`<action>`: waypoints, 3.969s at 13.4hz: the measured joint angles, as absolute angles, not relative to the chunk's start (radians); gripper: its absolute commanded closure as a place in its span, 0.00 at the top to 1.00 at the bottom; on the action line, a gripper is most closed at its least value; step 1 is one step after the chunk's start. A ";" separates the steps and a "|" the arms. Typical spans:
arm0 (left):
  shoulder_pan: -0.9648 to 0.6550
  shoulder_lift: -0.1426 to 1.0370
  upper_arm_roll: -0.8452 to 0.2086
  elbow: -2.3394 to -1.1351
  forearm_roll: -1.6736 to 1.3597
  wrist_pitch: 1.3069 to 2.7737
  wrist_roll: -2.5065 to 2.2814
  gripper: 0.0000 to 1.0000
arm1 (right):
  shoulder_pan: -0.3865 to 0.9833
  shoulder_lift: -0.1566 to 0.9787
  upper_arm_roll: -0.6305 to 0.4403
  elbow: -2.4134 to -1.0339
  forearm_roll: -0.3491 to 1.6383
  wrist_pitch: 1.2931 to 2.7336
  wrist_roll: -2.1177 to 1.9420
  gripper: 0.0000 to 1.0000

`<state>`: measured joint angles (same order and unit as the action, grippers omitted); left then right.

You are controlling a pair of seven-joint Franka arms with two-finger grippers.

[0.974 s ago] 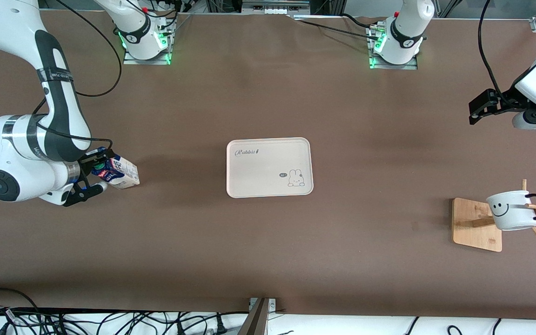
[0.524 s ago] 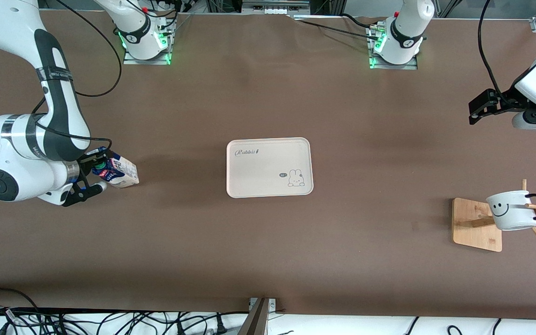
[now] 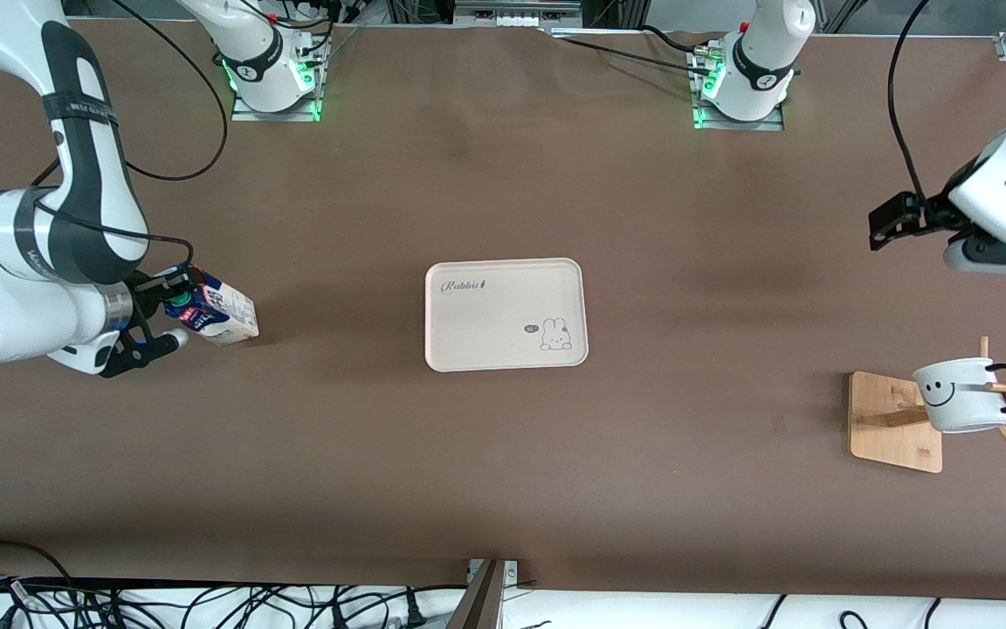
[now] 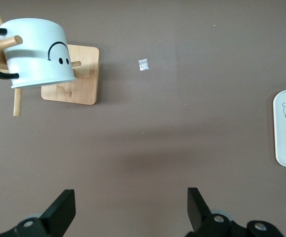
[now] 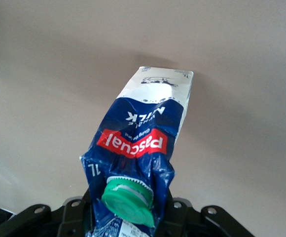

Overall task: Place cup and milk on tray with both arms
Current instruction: 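Carry the carton toward the tray while the left gripper reaches the mug, then lower the carton onto the tray while the left gripper grasps the mug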

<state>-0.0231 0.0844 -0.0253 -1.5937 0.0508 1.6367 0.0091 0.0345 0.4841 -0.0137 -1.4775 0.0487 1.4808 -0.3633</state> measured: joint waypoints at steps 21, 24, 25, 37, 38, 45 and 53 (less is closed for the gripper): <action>0.196 0.113 -0.039 -2.112 -0.267 2.728 0.005 1.00 | 0.183 0.400 0.314 -1.480 0.238 1.794 0.445 0.42; 0.194 0.134 -0.060 -2.119 -0.387 2.779 0.005 1.00 | 0.241 0.442 0.315 -1.482 0.238 1.859 0.474 0.42; 0.194 0.144 -0.065 -2.114 -0.400 2.789 0.005 1.00 | 0.265 0.458 0.315 -1.483 0.237 1.871 0.474 0.42; 0.223 0.200 -0.064 -2.056 -0.407 2.792 0.032 0.37 | 0.324 0.515 0.307 -1.484 0.194 1.878 0.274 0.42; 0.223 0.200 -0.064 -2.056 -0.407 2.792 0.032 0.32 | 0.324 0.519 0.307 -1.484 0.194 1.878 0.270 0.42; 0.217 0.189 -0.072 -2.038 -0.395 2.792 0.097 0.00 | 0.326 0.569 0.307 -1.484 0.196 1.899 0.306 0.42; 0.217 0.167 -0.071 -2.038 -0.390 2.735 0.108 0.00 | 0.325 0.588 0.306 -1.484 0.213 1.908 0.341 0.42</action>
